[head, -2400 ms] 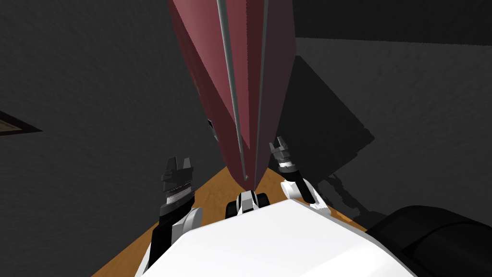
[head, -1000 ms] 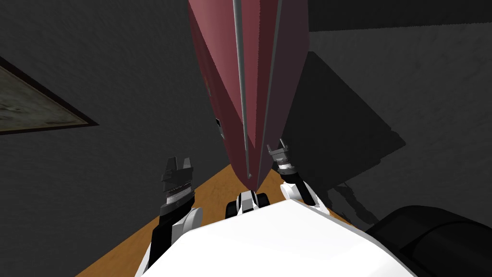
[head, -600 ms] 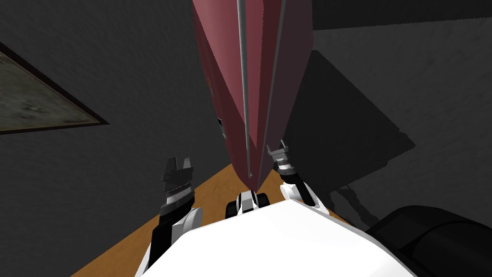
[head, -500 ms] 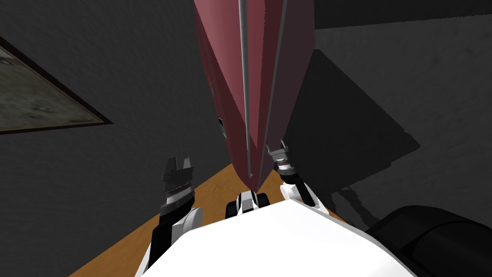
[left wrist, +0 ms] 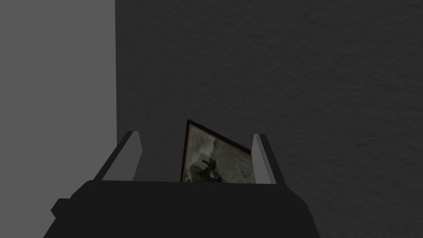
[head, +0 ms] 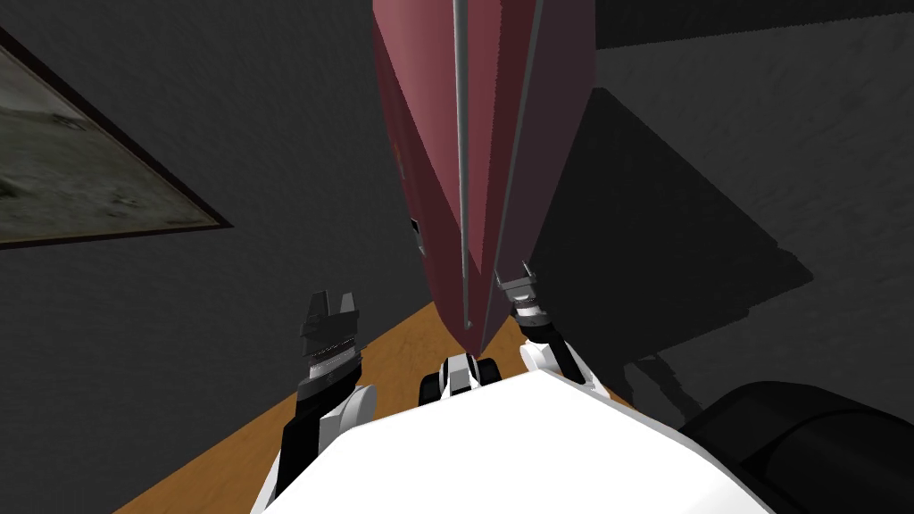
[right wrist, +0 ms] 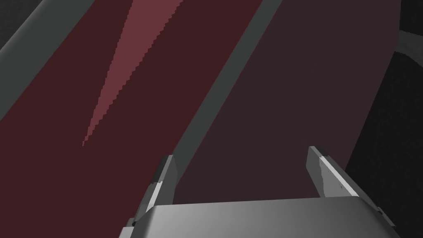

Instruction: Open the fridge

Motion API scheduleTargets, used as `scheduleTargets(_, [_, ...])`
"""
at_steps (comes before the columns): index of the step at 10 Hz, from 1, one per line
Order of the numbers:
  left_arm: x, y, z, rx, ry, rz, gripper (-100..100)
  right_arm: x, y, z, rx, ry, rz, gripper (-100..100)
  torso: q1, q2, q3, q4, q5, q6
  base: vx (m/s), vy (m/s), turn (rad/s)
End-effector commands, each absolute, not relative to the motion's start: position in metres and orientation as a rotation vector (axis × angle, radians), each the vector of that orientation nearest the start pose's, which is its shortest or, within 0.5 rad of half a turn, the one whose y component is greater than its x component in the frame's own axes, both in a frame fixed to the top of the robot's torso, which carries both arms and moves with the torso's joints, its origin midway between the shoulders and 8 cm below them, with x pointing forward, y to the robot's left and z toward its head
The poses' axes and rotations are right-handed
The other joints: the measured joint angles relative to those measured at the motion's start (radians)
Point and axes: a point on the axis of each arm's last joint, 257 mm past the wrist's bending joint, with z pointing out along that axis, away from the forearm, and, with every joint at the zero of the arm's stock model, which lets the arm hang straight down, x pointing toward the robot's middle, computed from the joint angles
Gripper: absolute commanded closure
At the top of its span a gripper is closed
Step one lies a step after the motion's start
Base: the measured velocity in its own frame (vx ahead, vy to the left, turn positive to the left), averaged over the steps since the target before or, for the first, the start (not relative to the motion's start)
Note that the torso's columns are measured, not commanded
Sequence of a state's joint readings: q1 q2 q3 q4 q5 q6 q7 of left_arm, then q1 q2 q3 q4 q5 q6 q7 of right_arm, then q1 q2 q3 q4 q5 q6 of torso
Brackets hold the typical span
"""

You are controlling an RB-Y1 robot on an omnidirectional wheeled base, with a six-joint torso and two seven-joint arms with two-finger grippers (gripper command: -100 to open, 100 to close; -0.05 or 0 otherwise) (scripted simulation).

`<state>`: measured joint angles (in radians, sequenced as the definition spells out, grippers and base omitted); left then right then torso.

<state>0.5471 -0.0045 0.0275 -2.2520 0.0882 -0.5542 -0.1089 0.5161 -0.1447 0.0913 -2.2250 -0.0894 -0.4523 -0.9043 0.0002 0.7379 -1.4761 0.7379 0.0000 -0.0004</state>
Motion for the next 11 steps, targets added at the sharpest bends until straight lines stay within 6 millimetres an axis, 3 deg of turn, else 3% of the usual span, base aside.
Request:
scheduleTargets(1, [0.332,0.306,0.008,-0.685,0.590,-1.203,0,0.363,-0.250,-0.022,1.187,0.405,2.266,-100,0.001,-0.001,0.000,0.000,0.000,-0.001,-0.006,0.001,0.006])
scheduleTargets(11, [0.332,0.305,0.008,-0.685,0.590,-1.203,0,0.365,-0.253,-0.042,1.388,0.169,2.538,-100,0.002,-0.007,-0.005,-0.003,0.001,-0.004,-0.012,0.006,0.071])
